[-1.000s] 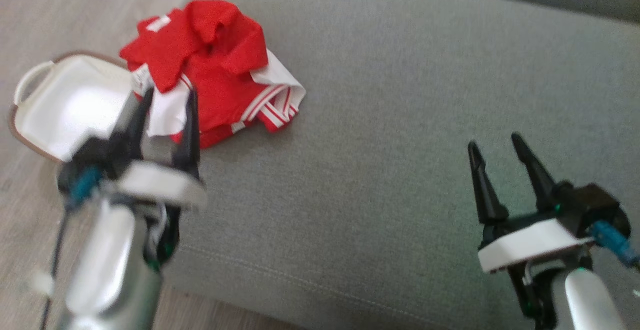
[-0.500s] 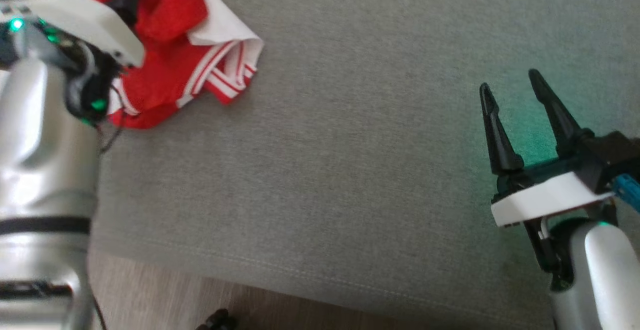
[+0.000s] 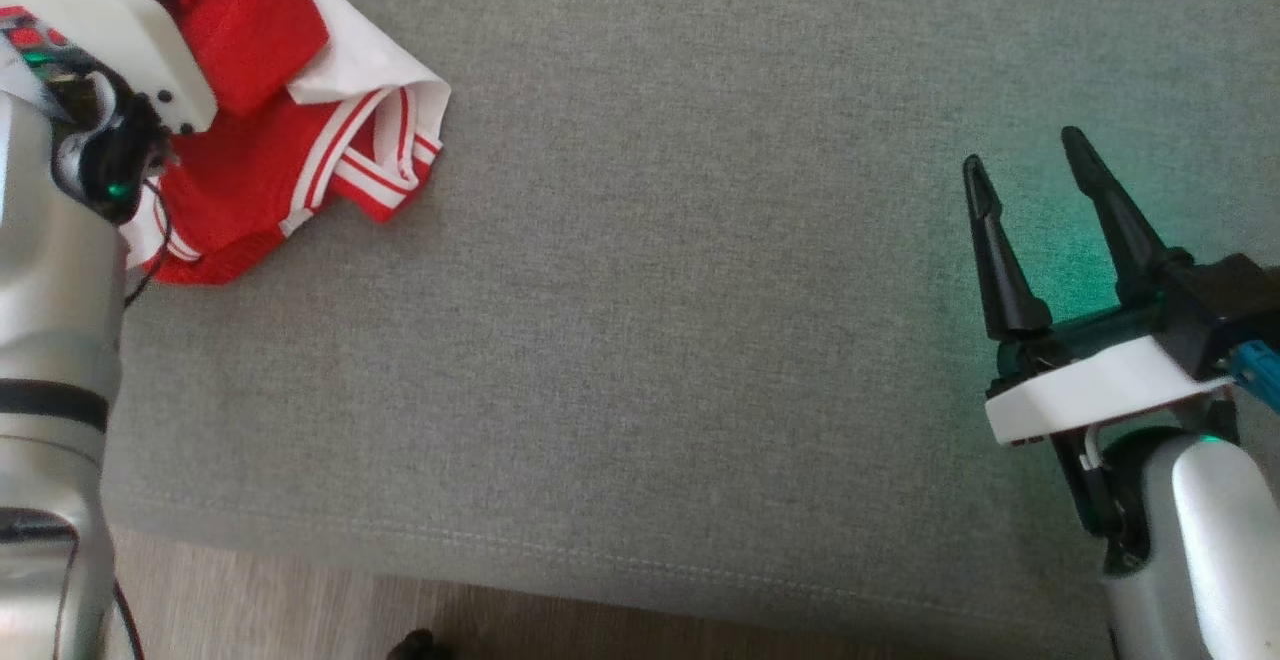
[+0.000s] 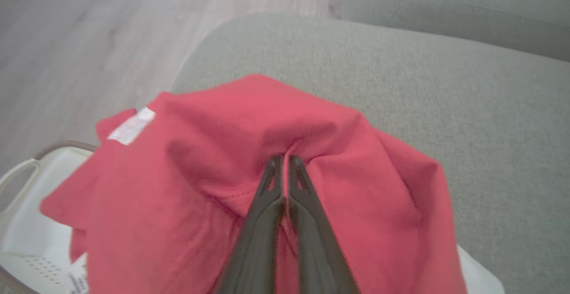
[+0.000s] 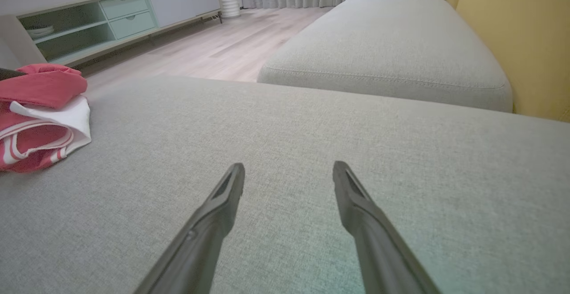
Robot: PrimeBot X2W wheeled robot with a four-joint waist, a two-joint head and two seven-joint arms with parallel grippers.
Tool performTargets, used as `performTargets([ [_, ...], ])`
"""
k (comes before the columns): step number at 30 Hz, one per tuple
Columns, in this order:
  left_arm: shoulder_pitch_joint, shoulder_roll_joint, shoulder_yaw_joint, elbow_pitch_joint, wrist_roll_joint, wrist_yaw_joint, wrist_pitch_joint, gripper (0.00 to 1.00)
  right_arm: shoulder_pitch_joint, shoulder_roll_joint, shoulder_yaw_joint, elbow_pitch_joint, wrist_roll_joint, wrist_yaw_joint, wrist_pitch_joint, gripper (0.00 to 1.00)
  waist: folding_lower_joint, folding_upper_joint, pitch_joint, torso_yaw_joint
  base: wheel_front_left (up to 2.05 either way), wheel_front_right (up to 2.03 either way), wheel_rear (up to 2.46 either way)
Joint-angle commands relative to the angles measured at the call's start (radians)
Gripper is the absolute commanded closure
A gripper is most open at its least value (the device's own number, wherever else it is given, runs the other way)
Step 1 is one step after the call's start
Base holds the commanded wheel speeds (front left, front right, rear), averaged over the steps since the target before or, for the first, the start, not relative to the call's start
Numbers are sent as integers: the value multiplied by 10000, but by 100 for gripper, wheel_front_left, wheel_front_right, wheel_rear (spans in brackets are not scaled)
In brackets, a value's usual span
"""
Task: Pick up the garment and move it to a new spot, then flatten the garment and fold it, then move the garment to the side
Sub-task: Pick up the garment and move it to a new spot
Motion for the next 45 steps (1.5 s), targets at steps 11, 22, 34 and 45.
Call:
performTargets([
  [11,-386,883,65,-1046,630,285,-3338,100,326,318,-130,-460,73,77,-293,0,-1,0,-1561,257,0,0,0],
  [22,1850,613,-307,-5336,682,868,-3534,100,1074,676,-291,-595,307,77,-473,0,-1,0,-3173,-166,0,0,0],
  [34,4374,-661,-2065,-10237,543,1296,-2315,100,1354,781,-69,-695,727,77,-503,0,-1,0,-3557,-1928,0,0,0],
  [45,3313,-2168,-3596,-9290,410,957,-2525,100,853,786,309,-649,1092,77,-770,0,-1,0,-2418,-4283,0,0,0],
])
